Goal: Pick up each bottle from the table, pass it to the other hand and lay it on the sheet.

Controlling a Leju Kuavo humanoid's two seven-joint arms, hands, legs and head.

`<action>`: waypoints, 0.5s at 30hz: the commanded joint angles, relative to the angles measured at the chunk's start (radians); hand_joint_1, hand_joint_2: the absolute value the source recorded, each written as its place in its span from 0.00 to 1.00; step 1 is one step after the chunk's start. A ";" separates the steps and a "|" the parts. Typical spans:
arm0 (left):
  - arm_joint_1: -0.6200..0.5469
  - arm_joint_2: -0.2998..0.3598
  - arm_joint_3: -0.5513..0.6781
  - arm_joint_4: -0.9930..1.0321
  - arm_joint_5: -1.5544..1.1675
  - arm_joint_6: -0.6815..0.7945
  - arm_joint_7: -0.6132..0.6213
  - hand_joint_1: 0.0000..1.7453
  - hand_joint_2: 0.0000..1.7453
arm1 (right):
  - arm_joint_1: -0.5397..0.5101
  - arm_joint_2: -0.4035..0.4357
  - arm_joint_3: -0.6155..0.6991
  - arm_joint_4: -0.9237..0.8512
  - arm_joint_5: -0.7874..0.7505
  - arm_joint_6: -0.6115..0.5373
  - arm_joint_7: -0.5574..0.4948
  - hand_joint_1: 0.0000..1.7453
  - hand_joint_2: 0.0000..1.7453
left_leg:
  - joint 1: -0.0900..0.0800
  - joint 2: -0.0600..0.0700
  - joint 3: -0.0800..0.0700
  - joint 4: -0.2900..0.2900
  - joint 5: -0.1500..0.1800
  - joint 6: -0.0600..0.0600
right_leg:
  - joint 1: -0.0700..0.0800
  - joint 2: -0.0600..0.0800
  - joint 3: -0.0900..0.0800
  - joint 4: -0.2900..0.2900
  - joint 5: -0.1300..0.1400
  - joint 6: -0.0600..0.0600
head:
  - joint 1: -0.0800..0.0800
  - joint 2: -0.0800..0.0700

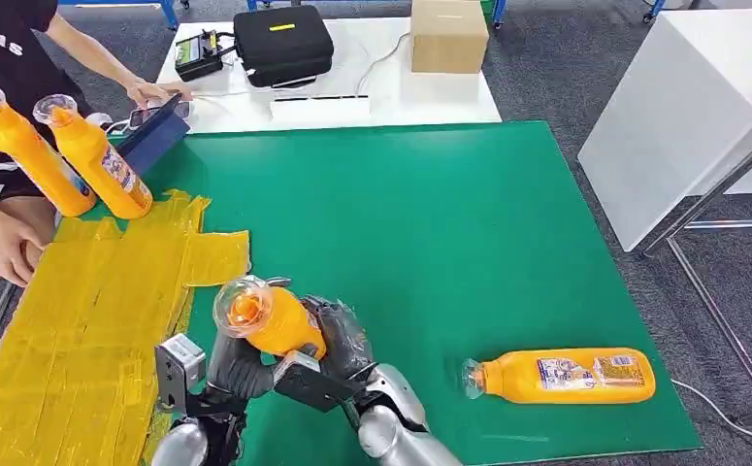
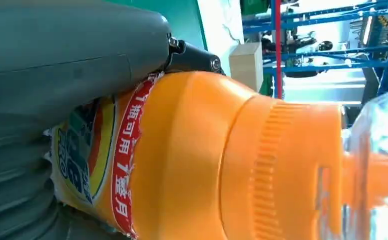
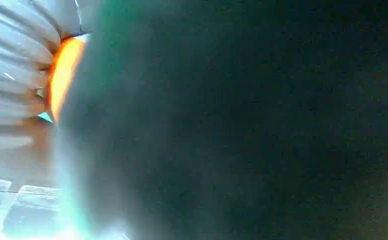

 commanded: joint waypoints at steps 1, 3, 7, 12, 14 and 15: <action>-0.019 -0.014 0.024 0.026 0.042 0.000 -0.008 1.00 1.00 | -0.042 0.012 0.003 0.083 -0.022 -0.007 0.002 0.97 1.00 | 0.001 0.003 0.004 0.000 -0.002 -0.001 | 0.001 0.001 0.004 -0.001 -0.001 0.000 | 0.000 0.000; -0.019 -0.014 0.024 0.026 0.042 0.000 -0.008 1.00 1.00 | -0.042 0.012 0.003 0.083 -0.022 -0.007 0.002 0.97 1.00 | 0.000 0.002 0.003 -0.001 -0.001 -0.001 | 0.000 0.001 0.003 -0.001 -0.001 0.000 | 0.000 0.000; -0.019 -0.014 0.024 0.026 0.042 0.000 -0.008 1.00 1.00 | -0.042 0.012 0.003 0.083 -0.022 -0.007 0.002 0.97 1.00 | 0.000 0.002 0.002 0.000 -0.001 0.000 | 0.000 0.000 0.002 -0.001 0.000 0.000 | 0.000 0.000; -0.011 -0.015 0.043 -0.034 -0.056 0.168 -0.065 1.00 1.00 | 0.015 -0.014 -0.070 -0.076 -0.143 0.020 -0.026 0.00 0.00 | 0.001 0.002 0.003 0.000 -0.001 -0.001 | 0.001 0.000 0.003 -0.001 -0.001 0.000 | 0.000 0.000; -0.009 -0.005 0.061 -0.070 -0.132 0.247 -0.077 1.00 1.00 | 0.049 -0.035 -0.103 -0.183 -0.176 0.031 -0.025 0.00 0.00 | 0.001 0.000 0.002 0.001 -0.002 -0.001 | 0.001 -0.002 0.003 0.000 -0.002 0.000 | 0.000 0.000; -0.008 0.000 0.080 -0.090 -0.169 0.291 -0.082 1.00 1.00 | 0.065 -0.043 -0.122 -0.238 -0.194 0.038 -0.025 0.00 0.00 | 0.001 0.000 0.000 0.000 -0.001 0.000 | 0.001 -0.002 0.001 0.000 -0.001 0.000 | 0.000 0.000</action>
